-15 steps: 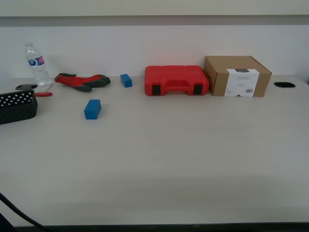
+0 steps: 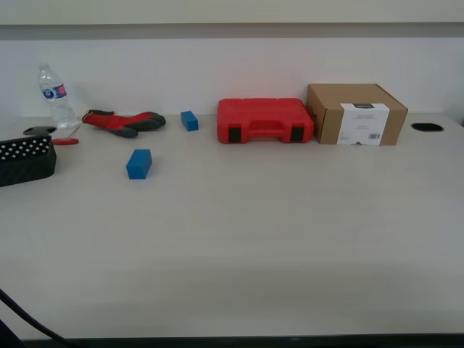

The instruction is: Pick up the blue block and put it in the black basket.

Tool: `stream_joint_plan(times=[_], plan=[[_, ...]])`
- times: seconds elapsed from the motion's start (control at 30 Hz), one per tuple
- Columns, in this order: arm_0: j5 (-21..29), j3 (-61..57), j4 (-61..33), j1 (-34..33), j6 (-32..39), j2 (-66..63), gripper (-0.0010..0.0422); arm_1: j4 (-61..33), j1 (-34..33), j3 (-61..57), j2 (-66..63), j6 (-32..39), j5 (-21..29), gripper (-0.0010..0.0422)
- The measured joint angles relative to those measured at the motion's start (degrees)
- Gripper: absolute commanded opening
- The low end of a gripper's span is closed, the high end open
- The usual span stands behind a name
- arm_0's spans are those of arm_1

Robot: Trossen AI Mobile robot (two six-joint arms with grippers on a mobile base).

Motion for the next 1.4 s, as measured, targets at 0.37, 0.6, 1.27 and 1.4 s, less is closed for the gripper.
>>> stream_joint_plan(times=[0.37, 0.6, 1.27, 1.4], plan=[[0.00, 0.00, 0.00, 0.04, 0.00, 0.00, 0.0000, 0.00, 0.00, 0.00, -0.02, 0.00, 0.00, 0.0000], [0.00, 0.00, 0.00, 0.04, 0.00, 0.00, 0.0000, 0.00, 0.00, 0.00, 0.00, 0.00, 0.02, 0.0000], [0.00, 0.00, 0.00, 0.04, 0.00, 0.00, 0.0000, -2.73, 0.00, 0.07, 2.01, 2.05, -3.52, 0.0000], [0.00, 0.00, -0.02, 0.04, 0.00, 0.00, 0.0000, -9.60, 0.00, 0.24, 9.55, 2.80, -3.65, 0.0000]])
